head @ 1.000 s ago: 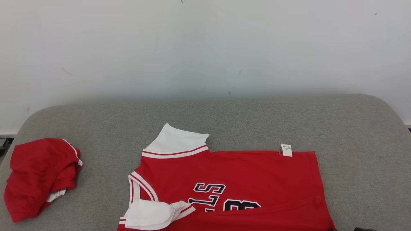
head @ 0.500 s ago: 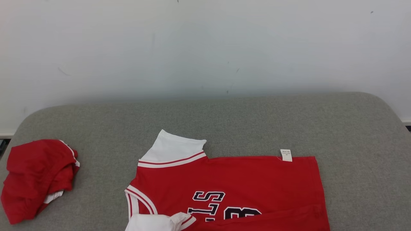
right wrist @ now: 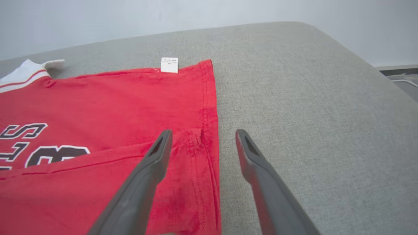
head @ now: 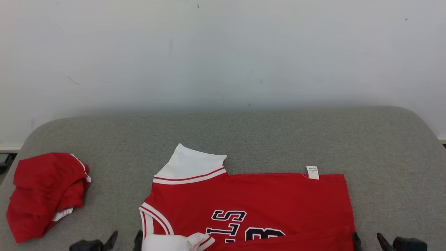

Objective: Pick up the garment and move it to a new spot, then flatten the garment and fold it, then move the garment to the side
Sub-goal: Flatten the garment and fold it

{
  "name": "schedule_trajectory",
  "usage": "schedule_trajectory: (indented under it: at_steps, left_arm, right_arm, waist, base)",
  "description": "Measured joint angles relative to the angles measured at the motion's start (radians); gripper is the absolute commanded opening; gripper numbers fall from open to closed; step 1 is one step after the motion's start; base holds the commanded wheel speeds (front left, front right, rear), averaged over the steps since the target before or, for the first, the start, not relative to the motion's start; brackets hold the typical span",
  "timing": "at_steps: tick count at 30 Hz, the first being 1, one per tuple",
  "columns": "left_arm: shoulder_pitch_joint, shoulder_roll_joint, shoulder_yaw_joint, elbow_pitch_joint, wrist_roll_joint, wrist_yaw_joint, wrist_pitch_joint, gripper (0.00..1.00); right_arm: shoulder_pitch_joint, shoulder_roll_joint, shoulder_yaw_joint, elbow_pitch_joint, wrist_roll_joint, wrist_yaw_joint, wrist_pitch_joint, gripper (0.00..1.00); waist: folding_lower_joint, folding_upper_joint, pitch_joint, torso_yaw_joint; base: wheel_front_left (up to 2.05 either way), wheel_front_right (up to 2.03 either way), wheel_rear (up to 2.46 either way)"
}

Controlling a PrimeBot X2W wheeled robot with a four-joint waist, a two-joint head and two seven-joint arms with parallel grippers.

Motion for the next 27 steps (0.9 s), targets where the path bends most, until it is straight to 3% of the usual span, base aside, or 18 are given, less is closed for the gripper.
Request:
schedule_trajectory:
  at_steps: [5,13,16,27]
  left_arm:
    - [-0.055,0.011,0.001,-0.072,0.018,0.001,-0.055,1.0]
    - [-0.077,0.005,0.048,-0.121,0.03,0.062,-0.11,1.0]
    - [-0.077,0.008,0.072,-0.127,0.03,0.079,-0.111,1.0]
    - [-0.047,0.013,0.072,-0.114,0.022,0.08,-0.058,1.0]
  right_arm:
    - [-0.027,0.004,-0.01,-0.06,-0.004,-0.001,-0.038,1.0]
    - [-0.093,0.038,0.016,-0.134,-0.009,-0.001,-0.082,1.0]
    - [-0.126,0.045,0.041,-0.139,-0.011,0.001,-0.083,1.0]
    - [-0.144,0.039,0.059,-0.137,-0.02,0.01,-0.072,1.0]
  waist:
    - [0.0,0.0,-0.023,-0.001]
    - [0.0,0.0,-0.056,-0.025]
    - [0.0,0.0,-0.068,-0.041]
    - [0.0,0.0,-0.068,-0.048]
  base:
    - [0.0,0.0,0.0]
    - [0.0,0.0,0.0]
    - [0.0,0.0,0.0]
    - [0.0,0.0,0.0]
